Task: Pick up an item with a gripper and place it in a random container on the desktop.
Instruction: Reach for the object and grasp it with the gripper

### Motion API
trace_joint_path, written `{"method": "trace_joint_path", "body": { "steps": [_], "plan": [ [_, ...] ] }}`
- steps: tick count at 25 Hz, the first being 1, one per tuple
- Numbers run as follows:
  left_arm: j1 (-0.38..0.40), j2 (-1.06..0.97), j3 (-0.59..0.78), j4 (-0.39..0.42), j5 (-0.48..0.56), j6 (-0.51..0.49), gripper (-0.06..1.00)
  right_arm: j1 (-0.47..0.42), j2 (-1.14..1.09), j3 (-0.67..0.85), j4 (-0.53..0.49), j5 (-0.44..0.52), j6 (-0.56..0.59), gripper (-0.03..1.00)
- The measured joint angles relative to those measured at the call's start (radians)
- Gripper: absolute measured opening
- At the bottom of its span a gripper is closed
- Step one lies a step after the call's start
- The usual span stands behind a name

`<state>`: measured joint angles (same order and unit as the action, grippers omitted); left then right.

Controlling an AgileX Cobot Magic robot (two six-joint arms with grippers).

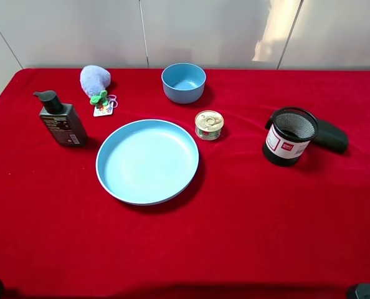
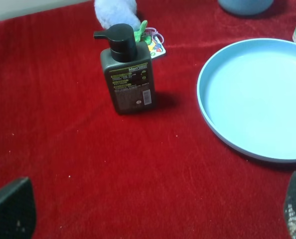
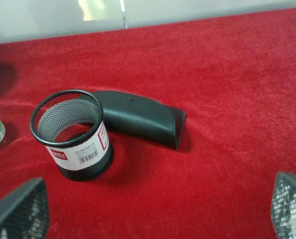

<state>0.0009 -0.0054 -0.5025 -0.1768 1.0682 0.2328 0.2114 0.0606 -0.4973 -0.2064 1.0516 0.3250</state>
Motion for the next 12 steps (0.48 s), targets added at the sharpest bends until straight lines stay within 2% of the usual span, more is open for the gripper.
{"method": "trace_joint_path", "body": {
  "steps": [12],
  "plan": [
    [0.0,0.0,0.0,0.0,0.0,0.0,0.98,0.0,0.0,0.0,0.0,0.0,0.0,0.69]
  ]
}}
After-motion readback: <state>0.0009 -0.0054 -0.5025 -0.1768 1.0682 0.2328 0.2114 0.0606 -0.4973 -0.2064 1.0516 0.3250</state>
